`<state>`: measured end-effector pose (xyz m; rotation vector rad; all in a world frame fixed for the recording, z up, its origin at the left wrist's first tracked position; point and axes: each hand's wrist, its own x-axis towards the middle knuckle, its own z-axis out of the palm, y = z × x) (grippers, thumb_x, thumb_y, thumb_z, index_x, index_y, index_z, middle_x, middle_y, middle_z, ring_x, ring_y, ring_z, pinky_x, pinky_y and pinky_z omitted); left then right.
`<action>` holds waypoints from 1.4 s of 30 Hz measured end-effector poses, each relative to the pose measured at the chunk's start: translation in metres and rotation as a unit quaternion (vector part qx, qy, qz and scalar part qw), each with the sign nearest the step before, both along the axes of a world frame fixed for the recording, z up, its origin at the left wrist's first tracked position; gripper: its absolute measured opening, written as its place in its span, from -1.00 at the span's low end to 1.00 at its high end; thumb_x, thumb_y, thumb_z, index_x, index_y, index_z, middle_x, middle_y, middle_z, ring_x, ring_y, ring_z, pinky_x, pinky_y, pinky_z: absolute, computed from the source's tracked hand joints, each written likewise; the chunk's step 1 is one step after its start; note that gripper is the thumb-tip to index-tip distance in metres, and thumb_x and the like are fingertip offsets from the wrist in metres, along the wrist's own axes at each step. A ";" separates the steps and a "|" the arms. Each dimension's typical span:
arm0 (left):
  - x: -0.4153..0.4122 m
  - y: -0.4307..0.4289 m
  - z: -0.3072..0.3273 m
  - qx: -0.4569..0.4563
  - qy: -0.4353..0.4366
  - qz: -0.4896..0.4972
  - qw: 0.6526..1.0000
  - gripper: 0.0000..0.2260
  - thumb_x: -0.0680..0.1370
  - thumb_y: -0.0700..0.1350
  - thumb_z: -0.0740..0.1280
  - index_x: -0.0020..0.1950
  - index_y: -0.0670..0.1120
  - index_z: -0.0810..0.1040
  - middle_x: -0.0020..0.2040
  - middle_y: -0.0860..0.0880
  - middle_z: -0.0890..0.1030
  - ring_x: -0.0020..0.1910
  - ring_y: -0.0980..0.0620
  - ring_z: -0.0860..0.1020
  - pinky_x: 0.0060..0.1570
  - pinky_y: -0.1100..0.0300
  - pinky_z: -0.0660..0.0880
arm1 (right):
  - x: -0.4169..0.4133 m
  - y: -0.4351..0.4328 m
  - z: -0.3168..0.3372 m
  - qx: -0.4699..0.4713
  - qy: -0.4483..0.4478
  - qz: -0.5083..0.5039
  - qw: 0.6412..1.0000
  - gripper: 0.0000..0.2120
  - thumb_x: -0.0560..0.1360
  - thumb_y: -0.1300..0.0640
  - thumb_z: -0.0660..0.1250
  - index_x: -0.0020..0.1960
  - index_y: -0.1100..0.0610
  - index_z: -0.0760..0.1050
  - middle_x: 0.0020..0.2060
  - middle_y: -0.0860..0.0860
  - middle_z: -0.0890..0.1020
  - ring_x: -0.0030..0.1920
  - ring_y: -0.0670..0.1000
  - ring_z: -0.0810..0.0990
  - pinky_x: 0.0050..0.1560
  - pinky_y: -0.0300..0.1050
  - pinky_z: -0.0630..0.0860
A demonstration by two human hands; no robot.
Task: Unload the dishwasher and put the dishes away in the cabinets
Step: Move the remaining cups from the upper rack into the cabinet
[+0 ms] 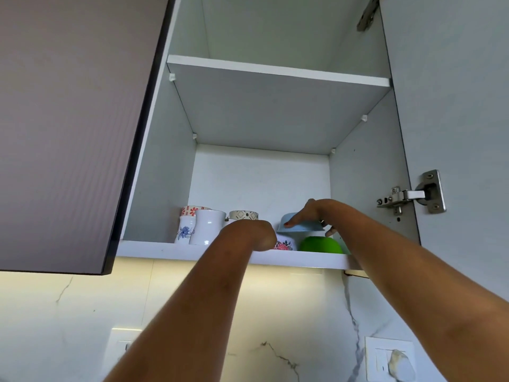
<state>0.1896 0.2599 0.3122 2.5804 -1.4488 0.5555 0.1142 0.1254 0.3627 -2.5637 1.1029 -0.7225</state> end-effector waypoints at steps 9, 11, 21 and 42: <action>-0.003 0.000 0.003 0.030 0.001 -0.004 1.000 -0.61 0.64 -0.16 0.04 0.47 -0.12 0.27 0.46 -0.12 0.31 0.41 -0.12 0.32 0.41 0.05 0.23 | 0.011 0.000 -0.007 -0.077 0.065 -0.020 0.995 -0.33 0.53 -0.16 0.25 0.48 0.15 0.15 0.41 0.16 0.31 0.27 0.14 0.40 0.33 0.04 0.39; -0.006 0.002 0.002 0.026 0.008 -0.015 1.000 -0.61 0.64 -0.12 0.06 0.48 -0.11 0.26 0.47 -0.13 0.30 0.42 -0.12 0.30 0.41 0.06 0.21 | 0.010 0.000 -0.009 -0.119 0.089 -0.044 0.988 -0.39 0.56 -0.17 0.17 0.48 0.16 0.19 0.41 0.15 0.33 0.33 0.13 0.38 0.33 0.01 0.38; -0.010 0.004 0.001 0.025 0.014 -0.044 0.999 -0.61 0.64 -0.13 0.05 0.48 -0.13 0.26 0.45 -0.11 0.33 0.41 -0.12 0.32 0.41 0.07 0.23 | 0.005 0.001 -0.012 -0.154 0.099 -0.064 0.981 -0.44 0.59 -0.04 0.19 0.51 0.10 0.11 0.42 0.14 0.32 0.35 0.13 0.39 0.30 0.01 0.38; -0.020 0.022 -0.023 -0.359 -0.080 -0.119 0.922 -0.78 0.54 -0.16 0.19 0.08 0.04 0.55 0.01 -0.02 0.64 -0.03 -0.05 0.58 -0.02 0.05 0.55 | -0.075 0.048 -0.049 -0.149 -0.103 0.126 0.975 -0.59 0.55 -0.04 0.25 0.38 0.02 0.37 0.37 0.06 0.43 0.32 0.08 0.42 0.22 -0.09 0.37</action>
